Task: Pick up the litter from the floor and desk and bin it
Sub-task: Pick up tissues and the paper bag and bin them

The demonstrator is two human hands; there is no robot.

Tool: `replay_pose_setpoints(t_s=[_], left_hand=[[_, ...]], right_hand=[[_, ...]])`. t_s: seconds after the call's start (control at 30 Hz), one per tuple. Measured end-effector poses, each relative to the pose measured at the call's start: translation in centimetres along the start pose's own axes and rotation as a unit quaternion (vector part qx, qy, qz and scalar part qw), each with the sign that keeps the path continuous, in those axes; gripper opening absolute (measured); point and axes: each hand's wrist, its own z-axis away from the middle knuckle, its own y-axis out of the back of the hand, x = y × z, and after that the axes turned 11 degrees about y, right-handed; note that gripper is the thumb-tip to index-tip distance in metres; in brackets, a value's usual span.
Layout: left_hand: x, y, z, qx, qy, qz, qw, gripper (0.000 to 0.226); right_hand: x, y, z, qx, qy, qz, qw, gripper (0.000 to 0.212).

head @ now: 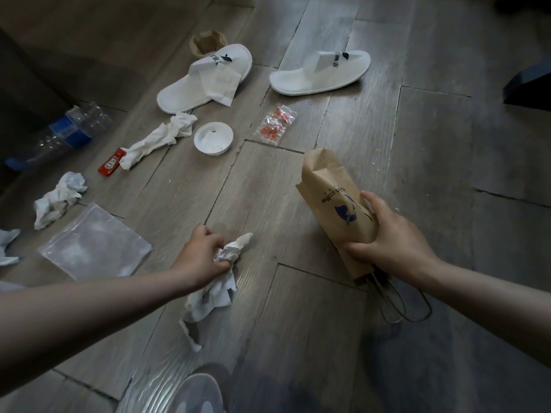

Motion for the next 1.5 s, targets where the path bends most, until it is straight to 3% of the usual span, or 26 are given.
replay_pose_setpoints(t_s=[0.27,0.6,0.73,0.9,1.37,1.5], left_hand=[[0.6,3.3,0.7,0.079,-0.017,0.084,0.993,0.016],[-3.4,1.0,5.9,-0.007,-0.006,0.001,1.0,0.021],[-4.5,-0.2,5.8,-0.041,-0.017,-0.022,0.999,0.036],[-4.8,-1.4,5.3,-0.017,-0.016,-0.055,0.998,0.048],[-4.9,-2.9,6.1,0.028,0.011,-0.08,0.996,0.046],[-4.5,-2.7,6.0,0.009,0.024,-0.078,0.997,0.043]], right_hand=[[0.0,0.2,0.3,0.012,-0.006,-0.003,1.0,0.099],[-0.9,0.1,1.0,-0.002,0.004,0.003,1.0,0.1],[-1.1,0.1,1.2,-0.004,0.009,0.005,1.0,0.099],[-0.6,0.3,1.3,-0.001,0.007,0.003,1.0,0.099],[-0.4,-0.4,1.5,-0.012,0.008,0.005,1.0,0.098],[-0.3,-0.6,1.8,-0.021,0.006,0.006,1.0,0.099]])
